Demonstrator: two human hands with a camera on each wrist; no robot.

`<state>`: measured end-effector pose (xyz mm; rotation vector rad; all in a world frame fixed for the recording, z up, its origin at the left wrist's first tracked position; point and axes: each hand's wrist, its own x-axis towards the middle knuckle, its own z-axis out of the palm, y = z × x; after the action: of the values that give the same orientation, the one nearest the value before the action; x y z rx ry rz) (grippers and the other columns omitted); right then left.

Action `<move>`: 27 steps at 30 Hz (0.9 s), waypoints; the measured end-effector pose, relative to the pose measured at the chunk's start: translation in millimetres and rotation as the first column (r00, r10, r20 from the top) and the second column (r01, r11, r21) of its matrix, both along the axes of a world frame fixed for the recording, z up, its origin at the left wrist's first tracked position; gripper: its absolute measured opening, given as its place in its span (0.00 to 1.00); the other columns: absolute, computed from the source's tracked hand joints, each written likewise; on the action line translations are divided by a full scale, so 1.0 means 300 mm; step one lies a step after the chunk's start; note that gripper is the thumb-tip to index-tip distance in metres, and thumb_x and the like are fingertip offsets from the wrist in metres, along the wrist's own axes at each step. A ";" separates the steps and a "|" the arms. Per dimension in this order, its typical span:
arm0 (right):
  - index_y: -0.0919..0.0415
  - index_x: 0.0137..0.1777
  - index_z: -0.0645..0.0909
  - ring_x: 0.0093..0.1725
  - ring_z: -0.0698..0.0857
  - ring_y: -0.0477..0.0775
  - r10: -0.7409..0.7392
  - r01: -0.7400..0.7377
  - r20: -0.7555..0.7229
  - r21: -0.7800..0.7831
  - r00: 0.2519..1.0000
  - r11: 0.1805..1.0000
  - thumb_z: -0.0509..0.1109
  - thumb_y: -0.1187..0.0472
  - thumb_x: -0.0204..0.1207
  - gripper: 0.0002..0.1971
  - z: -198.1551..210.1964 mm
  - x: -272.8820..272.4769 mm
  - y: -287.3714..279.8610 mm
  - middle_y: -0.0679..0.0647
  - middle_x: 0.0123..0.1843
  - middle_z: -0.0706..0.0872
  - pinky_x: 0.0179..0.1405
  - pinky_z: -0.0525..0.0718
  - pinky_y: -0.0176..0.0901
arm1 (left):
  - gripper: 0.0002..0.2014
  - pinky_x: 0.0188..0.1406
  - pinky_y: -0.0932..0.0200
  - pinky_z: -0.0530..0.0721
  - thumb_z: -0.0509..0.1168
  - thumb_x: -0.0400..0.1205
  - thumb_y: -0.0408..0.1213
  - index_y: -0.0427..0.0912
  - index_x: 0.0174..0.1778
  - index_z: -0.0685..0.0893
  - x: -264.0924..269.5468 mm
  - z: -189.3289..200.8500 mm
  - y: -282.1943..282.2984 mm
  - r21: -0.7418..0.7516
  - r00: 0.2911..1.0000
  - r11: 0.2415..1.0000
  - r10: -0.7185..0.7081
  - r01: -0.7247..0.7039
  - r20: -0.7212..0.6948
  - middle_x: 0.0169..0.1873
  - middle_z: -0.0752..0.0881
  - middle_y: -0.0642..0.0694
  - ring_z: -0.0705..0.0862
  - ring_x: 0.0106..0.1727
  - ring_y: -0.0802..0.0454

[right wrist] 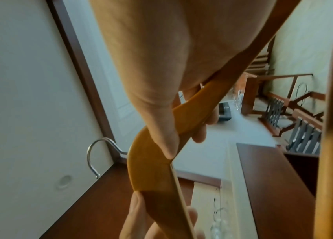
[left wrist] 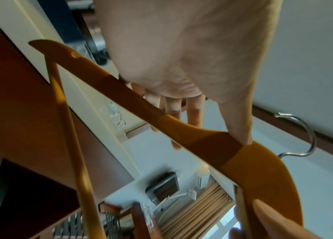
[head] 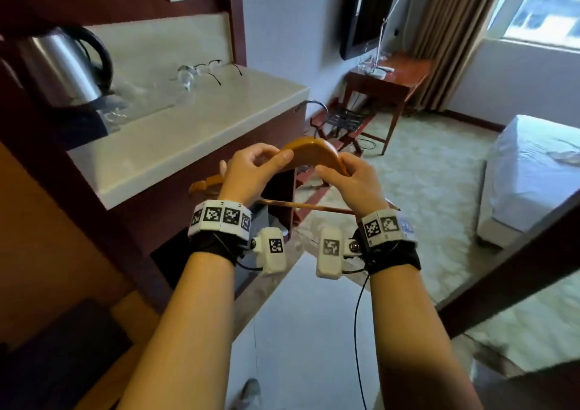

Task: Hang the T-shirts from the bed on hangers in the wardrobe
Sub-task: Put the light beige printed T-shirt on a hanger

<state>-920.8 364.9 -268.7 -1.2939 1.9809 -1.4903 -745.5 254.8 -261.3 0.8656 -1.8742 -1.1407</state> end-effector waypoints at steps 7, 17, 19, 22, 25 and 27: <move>0.41 0.46 0.84 0.41 0.85 0.48 -0.236 0.236 0.001 0.040 0.972 0.971 0.74 0.32 0.64 0.17 -0.144 -0.390 -0.065 0.48 0.35 0.86 0.65 0.78 0.70 | 0.17 0.64 0.41 0.85 0.78 0.72 0.55 0.46 0.46 0.92 -0.470 -0.113 -0.117 0.184 0.979 0.964 -0.172 0.191 -0.112 0.45 0.93 0.42 0.91 0.51 0.44; 0.35 0.42 0.85 0.41 0.85 0.52 -0.458 0.458 0.080 0.019 0.885 0.889 0.76 0.34 0.60 0.12 -0.137 -1.085 -0.283 0.45 0.35 0.87 0.61 0.80 0.72 | 0.26 0.65 0.34 0.82 0.78 0.65 0.67 0.51 0.47 0.91 -1.313 -0.154 -0.493 0.230 0.890 0.861 -0.453 0.453 -0.057 0.47 0.92 0.44 0.89 0.55 0.42; 0.31 0.41 0.84 0.39 0.82 0.45 -0.496 0.497 0.080 0.007 0.865 0.868 0.76 0.33 0.60 0.11 -0.128 -1.217 -0.307 0.37 0.32 0.84 0.62 0.79 0.74 | 0.26 0.64 0.36 0.83 0.78 0.65 0.64 0.48 0.48 0.90 -1.462 -0.135 -0.524 0.251 0.866 0.831 -0.492 0.496 -0.085 0.46 0.91 0.45 0.89 0.51 0.44; 0.31 0.39 0.83 0.36 0.79 0.42 -0.556 0.558 0.067 -0.006 0.828 0.830 0.75 0.32 0.60 0.11 -0.118 -1.406 -0.341 0.34 0.29 0.81 0.63 0.78 0.75 | 0.26 0.52 0.49 0.84 0.77 0.63 0.63 0.47 0.47 0.90 -1.684 -0.123 -0.565 0.269 0.848 0.806 -0.520 0.527 -0.104 0.40 0.89 0.52 0.86 0.43 0.57; 0.30 0.40 0.83 0.38 0.81 0.42 -0.604 0.604 0.054 0.006 0.795 0.797 0.74 0.31 0.59 0.11 -0.133 -1.596 -0.380 0.33 0.30 0.82 0.63 0.77 0.73 | 0.22 0.47 0.59 0.79 0.78 0.66 0.61 0.48 0.46 0.90 -1.907 -0.134 -0.609 0.241 0.831 0.797 -0.550 0.553 -0.086 0.39 0.89 0.55 0.86 0.40 0.64; 0.29 0.41 0.83 0.41 0.84 0.45 -0.633 0.633 0.055 0.008 0.772 0.774 0.74 0.30 0.59 0.13 -0.153 -1.739 -0.408 0.34 0.31 0.84 0.64 0.77 0.74 | 0.19 0.50 0.57 0.81 0.79 0.67 0.60 0.50 0.44 0.90 -2.065 -0.149 -0.641 0.233 0.826 0.795 -0.558 0.560 -0.081 0.40 0.90 0.54 0.87 0.43 0.61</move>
<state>-1442.7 242.4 -314.6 -0.5686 2.5193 -1.7828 -1365.0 62.6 -306.0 0.4216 -2.0764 -1.7668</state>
